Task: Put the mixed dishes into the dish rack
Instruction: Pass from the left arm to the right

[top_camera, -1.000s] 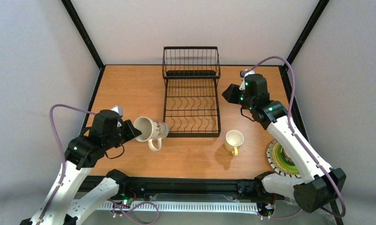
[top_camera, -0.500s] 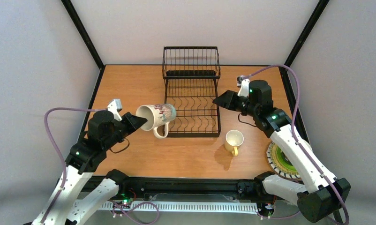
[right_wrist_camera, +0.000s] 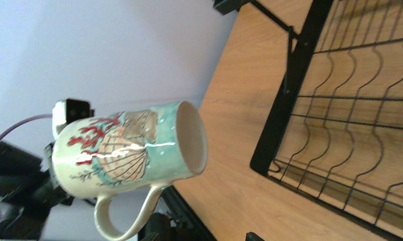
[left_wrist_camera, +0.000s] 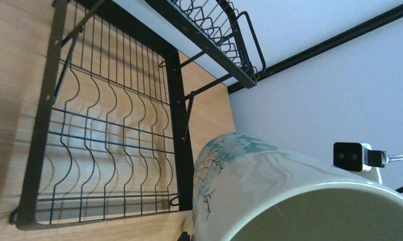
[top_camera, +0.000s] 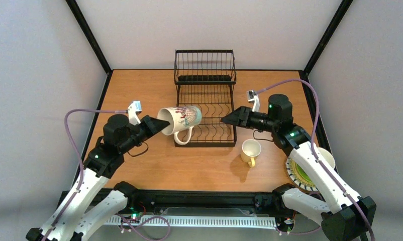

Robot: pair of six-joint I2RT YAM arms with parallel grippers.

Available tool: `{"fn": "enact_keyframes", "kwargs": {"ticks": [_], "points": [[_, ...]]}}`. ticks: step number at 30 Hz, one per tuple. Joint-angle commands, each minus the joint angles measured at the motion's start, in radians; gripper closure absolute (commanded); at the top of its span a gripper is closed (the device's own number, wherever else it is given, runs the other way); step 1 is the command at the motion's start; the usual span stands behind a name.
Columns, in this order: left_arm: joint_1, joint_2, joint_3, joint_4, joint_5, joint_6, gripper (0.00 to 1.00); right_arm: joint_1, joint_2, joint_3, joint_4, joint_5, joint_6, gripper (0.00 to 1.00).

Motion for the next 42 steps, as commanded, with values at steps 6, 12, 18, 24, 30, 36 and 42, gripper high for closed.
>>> {"fn": "enact_keyframes", "kwargs": {"ticks": [6,12,18,24,30,36,42], "points": [[-0.010,0.036,-0.047,0.351,0.116,-0.111,1.00,0.006,-0.064,-0.073,0.145,-0.207,0.129,0.02],[-0.010,0.088,-0.091,0.513,0.154,-0.171,1.00,0.006,-0.088,-0.122,0.203,-0.243,0.176,0.02],[-0.010,0.148,-0.104,0.651,0.191,-0.216,1.00,0.012,-0.078,-0.161,0.252,-0.259,0.207,0.02],[-0.010,0.199,-0.113,0.754,0.225,-0.245,1.00,0.029,-0.051,-0.172,0.340,-0.268,0.254,0.02],[-0.010,0.250,-0.121,0.855,0.253,-0.273,1.00,0.045,-0.003,-0.166,0.445,-0.274,0.315,0.01],[-0.010,0.312,-0.126,0.947,0.283,-0.303,1.00,0.065,0.047,-0.141,0.504,-0.266,0.350,0.01],[-0.010,0.361,-0.128,1.020,0.305,-0.319,1.00,0.074,0.095,-0.121,0.557,-0.264,0.377,0.01]]}}
